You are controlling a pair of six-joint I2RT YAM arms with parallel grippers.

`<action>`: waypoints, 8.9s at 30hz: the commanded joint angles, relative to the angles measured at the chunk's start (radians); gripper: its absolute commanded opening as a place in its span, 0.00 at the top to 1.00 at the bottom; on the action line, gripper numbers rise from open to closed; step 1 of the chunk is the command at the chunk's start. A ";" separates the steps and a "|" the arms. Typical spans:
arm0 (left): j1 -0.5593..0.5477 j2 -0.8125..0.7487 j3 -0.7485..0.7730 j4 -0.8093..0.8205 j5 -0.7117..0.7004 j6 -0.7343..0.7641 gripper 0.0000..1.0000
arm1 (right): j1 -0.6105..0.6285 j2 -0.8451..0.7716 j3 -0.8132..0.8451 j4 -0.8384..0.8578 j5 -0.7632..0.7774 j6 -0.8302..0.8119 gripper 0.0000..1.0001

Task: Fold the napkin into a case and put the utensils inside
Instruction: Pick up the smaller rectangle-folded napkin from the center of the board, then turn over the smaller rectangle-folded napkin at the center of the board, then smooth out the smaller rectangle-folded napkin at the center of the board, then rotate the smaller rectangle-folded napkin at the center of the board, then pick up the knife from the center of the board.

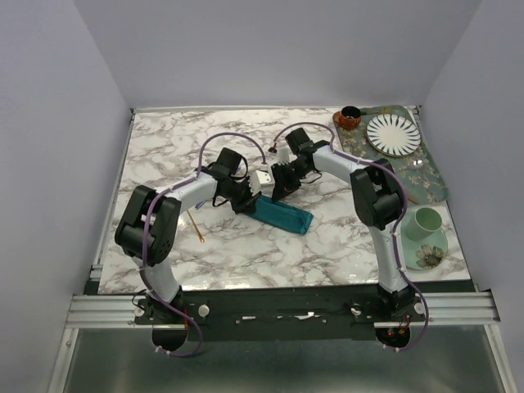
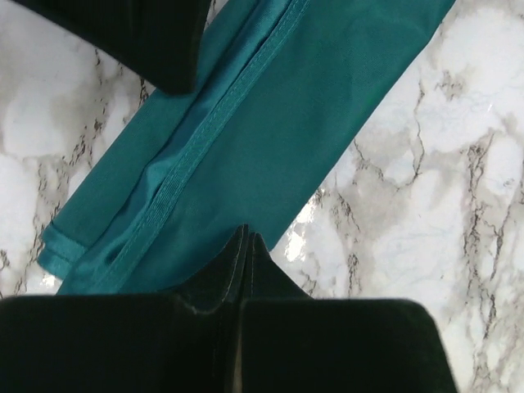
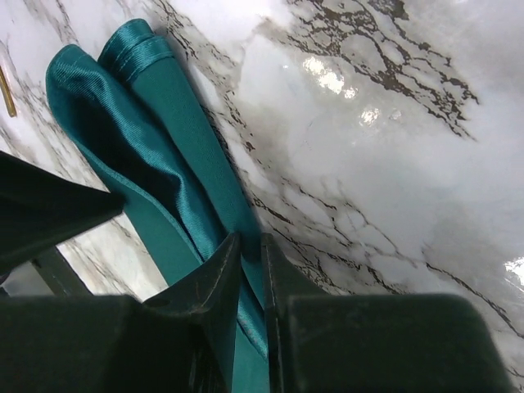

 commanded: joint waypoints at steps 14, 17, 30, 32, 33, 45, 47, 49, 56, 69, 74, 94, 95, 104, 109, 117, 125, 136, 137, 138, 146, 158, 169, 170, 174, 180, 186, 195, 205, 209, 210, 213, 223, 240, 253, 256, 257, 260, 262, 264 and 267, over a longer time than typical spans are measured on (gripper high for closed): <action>-0.085 0.122 0.139 -0.092 -0.144 0.058 0.98 | 0.010 0.071 0.007 -0.012 -0.100 -0.018 0.81; -0.097 0.131 0.152 -0.112 -0.155 0.050 0.99 | 0.016 0.055 -0.008 -0.009 -0.117 -0.030 0.81; -0.077 0.073 0.164 -0.075 -0.095 -0.031 0.93 | -0.107 -0.035 0.097 -0.196 -0.124 -0.128 0.49; -0.076 0.062 0.181 -0.083 -0.073 -0.047 0.91 | -0.105 -0.053 0.094 -0.227 -0.136 -0.172 0.40; -0.070 0.046 0.188 -0.081 -0.065 -0.056 0.91 | -0.102 -0.067 0.090 -0.230 -0.138 -0.179 0.37; 0.117 -0.108 0.110 0.031 0.129 -0.424 0.77 | -0.021 -0.001 0.122 -0.287 -0.025 -0.243 0.29; 0.148 -0.137 0.095 0.036 0.123 -0.433 0.75 | -0.004 0.006 0.120 -0.285 -0.005 -0.249 0.29; 0.165 -0.172 0.070 0.036 0.115 -0.441 0.75 | 0.008 0.011 0.120 -0.284 0.011 -0.254 0.29; 0.205 -0.243 -0.005 0.040 0.109 -0.449 0.75 | 0.059 0.028 0.099 -0.259 0.083 -0.268 0.32; 0.222 -0.275 -0.040 0.049 0.121 -0.432 0.74 | 0.062 0.062 0.093 -0.247 0.094 -0.268 0.64; 0.225 -0.277 -0.051 0.052 0.121 -0.424 0.74 | 0.062 0.048 0.084 -0.250 0.074 -0.271 0.75; 0.250 -0.261 -0.037 0.062 0.104 -0.430 0.74 | 0.062 -0.139 0.079 -0.203 0.279 -0.467 0.99; 0.250 -0.260 -0.034 0.060 0.101 -0.429 0.74 | 0.062 -0.141 0.087 -0.195 0.311 -0.476 0.99; 0.271 -0.251 -0.022 0.057 0.081 -0.424 0.74 | 0.074 -0.224 0.054 -0.010 0.520 -0.573 0.99; 0.279 -0.252 -0.025 0.052 0.078 -0.424 0.74 | 0.109 -0.274 -0.017 0.086 0.600 -0.623 1.00; 0.285 -0.261 -0.035 0.052 0.063 -0.420 0.74 | 0.204 -0.351 -0.249 0.346 0.788 -0.685 0.99; 0.296 -0.287 -0.060 0.037 0.050 -0.403 0.74 | 0.295 -0.360 -0.375 0.481 0.917 -0.664 0.99; 0.331 -0.313 -0.098 0.045 0.026 -0.418 0.73 | 0.421 -0.397 -0.485 0.494 0.960 -0.597 0.91; 0.337 -0.315 -0.100 0.045 0.026 -0.423 0.74 | 0.428 -0.399 -0.502 0.494 0.963 -0.587 0.89; 0.342 -0.315 -0.100 0.045 0.027 -0.424 0.73 | 0.442 -0.399 -0.512 0.491 0.962 -0.582 0.82; 0.365 -0.292 -0.060 -0.001 0.083 -0.392 0.68 | 0.484 -0.460 -0.464 0.304 0.887 -0.423 0.34; 0.268 -0.002 0.259 -0.152 0.020 -0.312 0.75 | 0.243 -0.640 -0.463 0.008 0.465 -0.301 0.40; 0.162 0.141 0.334 -0.277 -0.065 -0.268 0.80 | 0.154 -0.485 -0.452 -0.025 0.446 -0.353 0.51; 0.158 0.141 0.321 -0.282 -0.075 -0.268 0.80 | 0.154 -0.477 -0.453 -0.026 0.437 -0.373 0.51; 0.151 0.151 0.254 -0.264 -0.123 -0.297 0.80 | 0.155 -0.437 -0.469 -0.029 0.382 -0.380 0.52; 0.151 0.230 0.285 -0.276 -0.164 -0.314 0.80 | 0.160 -0.388 -0.463 -0.055 0.256 -0.337 0.55; 0.156 0.243 0.331 -0.310 -0.151 -0.271 0.76 | 0.166 -0.423 -0.426 -0.127 0.174 -0.332 0.49; 0.216 0.167 0.386 -0.425 -0.075 -0.229 0.69 | -0.004 -0.377 -0.134 -0.298 0.125 -0.284 0.30; 0.141 0.265 0.441 -0.402 -0.154 -0.272 0.70 | -0.039 -0.233 -0.082 -0.335 0.137 -0.343 0.17; 0.122 0.335 0.498 -0.377 -0.163 -0.334 0.71 | -0.039 -0.212 -0.125 -0.342 0.098 -0.367 0.17; 0.113 0.348 0.512 -0.377 -0.163 -0.338 0.71 | -0.038 -0.211 -0.136 -0.339 0.087 -0.370 0.17; 0.090 0.384 0.563 -0.369 -0.171 -0.341 0.71 | -0.027 -0.216 -0.180 -0.335 0.054 -0.387 0.17; 0.041 0.502 0.739 -0.353 -0.134 -0.375 0.70 | 0.057 -0.280 -0.334 -0.289 -0.035 -0.346 0.19; 0.096 0.325 0.702 -0.267 -0.129 -0.495 0.62 | 0.110 -0.303 -0.262 -0.305 -0.134 -0.292 0.15; 0.259 0.085 0.521 -0.469 -0.354 -0.372 0.58 | -0.094 -0.492 -0.237 -0.307 0.098 -0.280 0.12; 0.259 0.130 0.531 -0.526 -0.408 -0.329 0.55 | -0.128 -0.501 -0.240 -0.307 0.132 -0.292 0.11; 0.259 0.137 0.535 -0.530 -0.420 -0.323 0.55 | -0.134 -0.503 -0.242 -0.307 0.139 -0.294 0.10; 0.256 0.185 0.560 -0.534 -0.489 -0.323 0.54 | -0.144 -0.512 -0.257 -0.305 0.164 -0.303 0.09; 0.253 0.223 0.570 -0.541 -0.517 -0.329 0.57 | -0.147 -0.514 -0.268 -0.302 0.166 -0.301 0.07; 0.251 0.239 0.570 -0.540 -0.528 -0.328 0.58 | -0.145 -0.515 -0.275 -0.302 0.163 -0.297 0.07; 0.248 0.271 0.570 -0.540 -0.525 -0.332 0.58 | -0.148 -0.517 -0.292 -0.296 0.166 -0.294 0.07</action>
